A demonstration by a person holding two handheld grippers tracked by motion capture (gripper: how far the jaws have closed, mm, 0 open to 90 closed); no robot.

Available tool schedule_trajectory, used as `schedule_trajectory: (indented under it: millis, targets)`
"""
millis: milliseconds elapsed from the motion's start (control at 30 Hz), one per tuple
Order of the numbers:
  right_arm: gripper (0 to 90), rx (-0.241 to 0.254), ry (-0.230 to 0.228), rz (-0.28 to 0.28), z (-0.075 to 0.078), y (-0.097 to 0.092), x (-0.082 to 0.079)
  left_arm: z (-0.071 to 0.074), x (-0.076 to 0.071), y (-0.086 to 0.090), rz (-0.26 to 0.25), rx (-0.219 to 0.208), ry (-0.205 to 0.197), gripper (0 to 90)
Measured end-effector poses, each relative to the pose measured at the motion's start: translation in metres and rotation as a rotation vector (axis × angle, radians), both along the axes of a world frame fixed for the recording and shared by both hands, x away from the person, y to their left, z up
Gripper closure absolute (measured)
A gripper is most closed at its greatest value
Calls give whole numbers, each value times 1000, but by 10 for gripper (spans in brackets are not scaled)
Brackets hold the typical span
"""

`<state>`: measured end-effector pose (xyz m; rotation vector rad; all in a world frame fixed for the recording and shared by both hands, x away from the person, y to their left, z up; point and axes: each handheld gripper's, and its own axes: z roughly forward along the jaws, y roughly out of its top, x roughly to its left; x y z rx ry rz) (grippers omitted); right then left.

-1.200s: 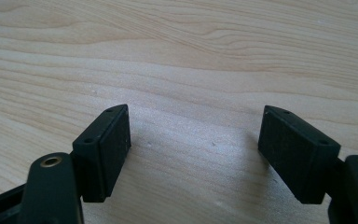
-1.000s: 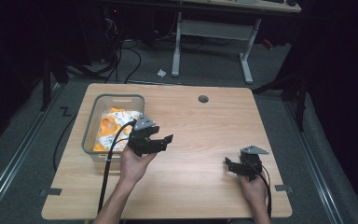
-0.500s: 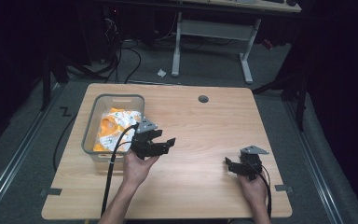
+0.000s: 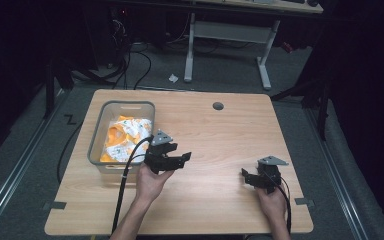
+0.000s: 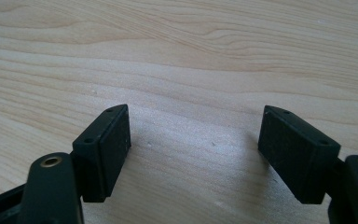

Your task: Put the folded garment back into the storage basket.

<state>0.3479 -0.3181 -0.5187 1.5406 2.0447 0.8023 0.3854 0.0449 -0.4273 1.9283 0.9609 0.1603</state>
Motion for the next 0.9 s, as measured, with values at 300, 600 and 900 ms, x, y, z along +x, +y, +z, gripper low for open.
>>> schedule_trajectory:
  millis: [300,600,900]
  targets:
    - [255,0,0,0,0,0,0,-12,2,-6,-1,29,22,371]
    - [255,0,0,0,0,0,0,-23,3,-13,-18,59,47,369]
    - [256,0,0,0,0,0,0,-37,5,-14,-11,47,87,369]
